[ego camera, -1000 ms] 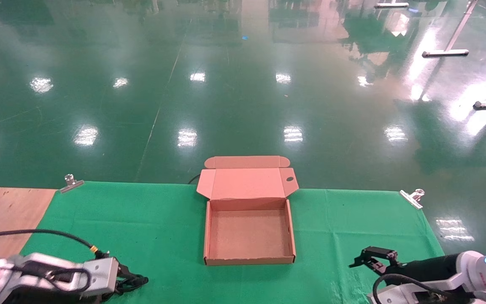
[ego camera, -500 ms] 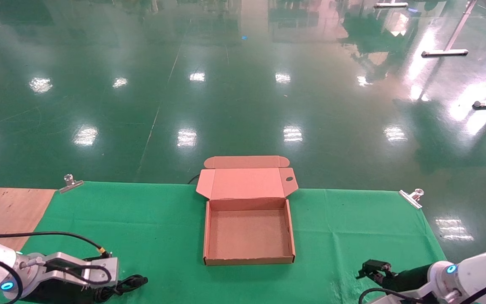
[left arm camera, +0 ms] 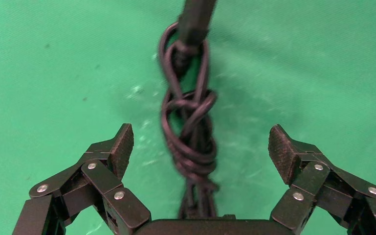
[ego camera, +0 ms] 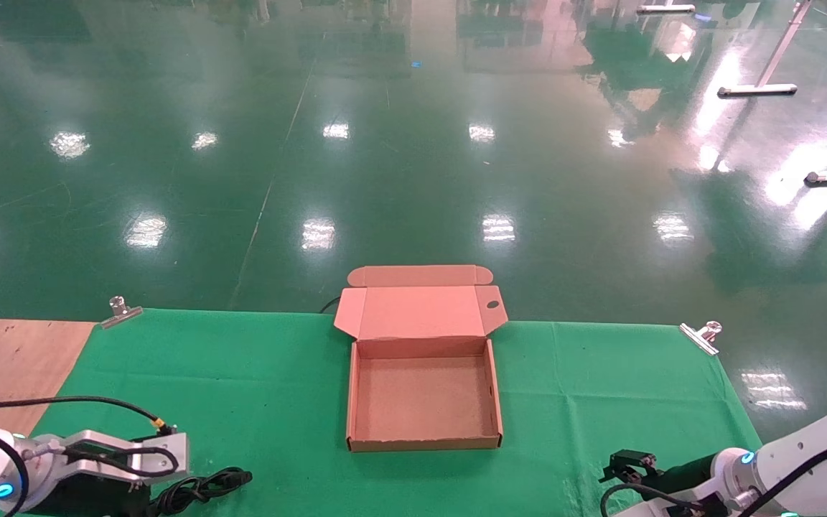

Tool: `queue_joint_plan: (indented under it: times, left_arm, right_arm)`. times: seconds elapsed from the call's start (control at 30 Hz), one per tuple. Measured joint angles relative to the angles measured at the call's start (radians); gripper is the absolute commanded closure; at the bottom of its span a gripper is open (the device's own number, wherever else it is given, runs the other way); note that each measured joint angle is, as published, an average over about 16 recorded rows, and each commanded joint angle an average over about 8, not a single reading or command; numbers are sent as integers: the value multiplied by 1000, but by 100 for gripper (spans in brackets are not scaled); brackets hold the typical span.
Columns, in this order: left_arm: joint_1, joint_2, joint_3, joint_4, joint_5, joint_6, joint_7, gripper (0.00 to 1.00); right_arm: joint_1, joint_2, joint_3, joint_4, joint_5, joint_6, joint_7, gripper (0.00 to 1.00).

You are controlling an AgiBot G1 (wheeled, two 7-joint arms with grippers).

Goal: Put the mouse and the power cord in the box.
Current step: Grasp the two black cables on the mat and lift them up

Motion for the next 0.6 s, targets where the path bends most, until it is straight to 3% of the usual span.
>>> queue_joint_plan:
  times: [0.07,0.6]
  left_arm:
    - [-8,3,0,22,0,-5,14,100]
    - [-39,30,7,131,13,-25,71,100]
  right_arm:
    - [8,-7,1,-22,3,1,-15,100]
    - [49,-22,7,-110,32,-28,-88,100]
